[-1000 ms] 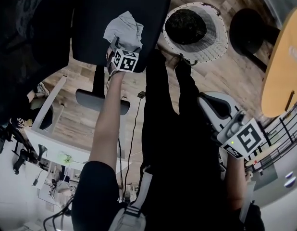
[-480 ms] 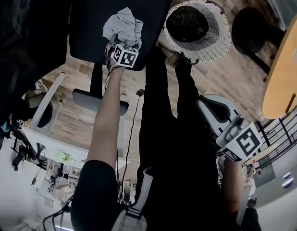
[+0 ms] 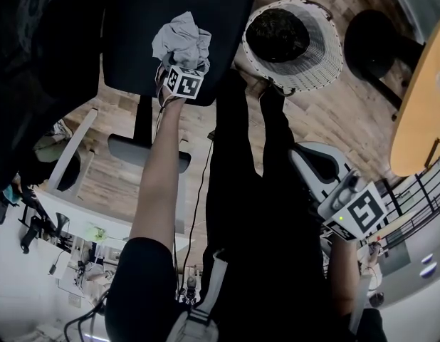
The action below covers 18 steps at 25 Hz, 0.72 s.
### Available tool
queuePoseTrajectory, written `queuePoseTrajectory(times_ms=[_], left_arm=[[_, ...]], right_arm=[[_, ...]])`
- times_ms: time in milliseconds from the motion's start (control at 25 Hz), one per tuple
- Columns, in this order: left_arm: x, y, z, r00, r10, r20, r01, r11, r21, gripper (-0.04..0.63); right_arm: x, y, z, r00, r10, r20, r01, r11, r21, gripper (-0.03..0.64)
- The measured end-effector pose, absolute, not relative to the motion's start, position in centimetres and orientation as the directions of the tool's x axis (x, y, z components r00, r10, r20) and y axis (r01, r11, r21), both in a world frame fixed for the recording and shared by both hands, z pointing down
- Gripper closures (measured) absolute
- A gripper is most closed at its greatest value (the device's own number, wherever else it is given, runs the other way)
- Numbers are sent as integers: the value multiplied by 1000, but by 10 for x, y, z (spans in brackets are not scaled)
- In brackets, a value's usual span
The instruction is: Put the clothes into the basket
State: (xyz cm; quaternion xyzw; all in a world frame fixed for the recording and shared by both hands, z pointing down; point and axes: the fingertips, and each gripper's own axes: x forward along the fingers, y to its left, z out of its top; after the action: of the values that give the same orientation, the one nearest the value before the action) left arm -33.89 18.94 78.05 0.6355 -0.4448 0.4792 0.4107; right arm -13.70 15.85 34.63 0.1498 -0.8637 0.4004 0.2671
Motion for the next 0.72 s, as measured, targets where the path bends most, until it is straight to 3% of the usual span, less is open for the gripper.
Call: queuePoseTrajectory(times_ms=[240, 360, 440, 600, 720], left_arm=[[-341, 189, 780, 142, -172, 975, -959, -269, 92, 151], [-342, 188, 778, 134, -173, 976, -960, -267, 85, 241], [-344, 186, 776, 125, -173, 977, -961, -266, 76, 340], [-349, 186, 774, 110, -155, 982, -957, -283, 63, 426], [-349, 187, 772, 109, -135, 985, -953, -297, 64, 451]], right_arm=[[-140, 158, 346, -818, -45, 574, -467, 635, -615, 600], [-139, 158, 346, -819, -44, 572, -465, 634, -617, 600], [-139, 157, 346, -820, -44, 571, -464, 635, -617, 600], [-139, 157, 345, -822, -46, 568, -462, 637, -617, 600], [-139, 156, 342, -824, -50, 565, -461, 640, -615, 600]])
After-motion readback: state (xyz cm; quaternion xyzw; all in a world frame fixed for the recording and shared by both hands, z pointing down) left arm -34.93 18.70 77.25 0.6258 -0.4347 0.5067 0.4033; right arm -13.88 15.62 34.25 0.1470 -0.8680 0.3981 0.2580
